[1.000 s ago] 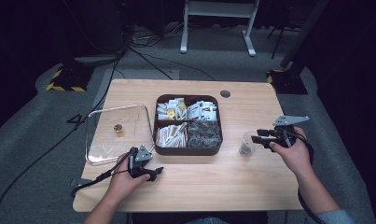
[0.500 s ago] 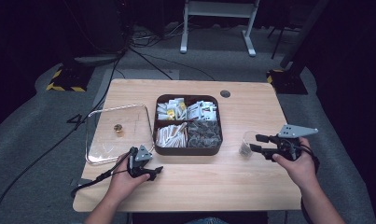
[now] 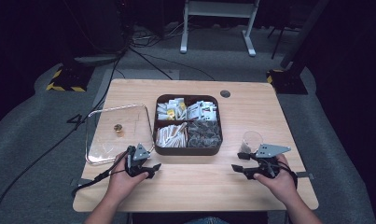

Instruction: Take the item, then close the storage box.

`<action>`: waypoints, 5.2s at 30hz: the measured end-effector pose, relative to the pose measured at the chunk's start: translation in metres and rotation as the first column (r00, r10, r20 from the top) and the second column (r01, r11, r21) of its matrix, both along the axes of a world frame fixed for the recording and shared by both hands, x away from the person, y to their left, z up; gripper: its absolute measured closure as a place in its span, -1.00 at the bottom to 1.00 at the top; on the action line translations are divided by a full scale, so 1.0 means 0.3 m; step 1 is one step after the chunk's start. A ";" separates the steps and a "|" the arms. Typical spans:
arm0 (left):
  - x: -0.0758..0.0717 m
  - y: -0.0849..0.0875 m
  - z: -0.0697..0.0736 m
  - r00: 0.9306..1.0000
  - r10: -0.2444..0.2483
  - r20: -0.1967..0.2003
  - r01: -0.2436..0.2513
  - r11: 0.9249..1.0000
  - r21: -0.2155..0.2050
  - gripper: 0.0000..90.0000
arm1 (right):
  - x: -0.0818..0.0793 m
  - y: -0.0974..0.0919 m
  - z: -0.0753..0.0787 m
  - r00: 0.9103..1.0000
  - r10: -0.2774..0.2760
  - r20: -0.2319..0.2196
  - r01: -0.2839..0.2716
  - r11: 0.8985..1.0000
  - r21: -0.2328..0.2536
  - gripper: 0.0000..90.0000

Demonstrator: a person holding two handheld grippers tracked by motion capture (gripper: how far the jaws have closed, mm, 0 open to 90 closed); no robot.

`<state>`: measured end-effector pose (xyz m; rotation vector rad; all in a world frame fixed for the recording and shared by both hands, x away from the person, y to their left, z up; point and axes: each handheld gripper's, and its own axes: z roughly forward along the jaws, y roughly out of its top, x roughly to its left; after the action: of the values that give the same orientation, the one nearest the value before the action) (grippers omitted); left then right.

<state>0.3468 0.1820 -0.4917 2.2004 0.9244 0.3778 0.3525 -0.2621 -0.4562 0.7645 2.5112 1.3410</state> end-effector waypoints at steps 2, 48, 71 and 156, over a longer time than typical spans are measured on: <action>0.000 0.001 0.001 1.000 0.001 -0.003 -0.001 1.000 -0.004 -0.26 | 0.004 0.012 -0.037 1.000 0.000 0.002 0.000 0.999 -0.034 -0.09; 0.231 0.318 0.144 0.912 0.407 0.047 -0.400 0.910 -0.113 -0.31 | 0.029 0.041 -0.158 1.000 -0.030 0.000 0.030 0.991 -0.128 -0.31; 0.328 0.367 0.005 0.888 0.459 -0.007 -0.459 0.887 -0.042 0.11 | 0.030 0.041 -0.158 1.000 -0.027 -0.002 0.026 0.992 -0.127 -0.31; 0.303 -0.027 0.453 0.969 0.234 0.083 -0.225 0.969 -0.106 0.30 | 0.031 0.040 -0.158 1.000 -0.023 0.000 0.023 0.992 -0.127 -0.31</action>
<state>0.4378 0.1740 -0.3558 1.9762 1.1254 0.5313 0.3617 -0.2500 -0.5036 0.7656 2.5515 1.1602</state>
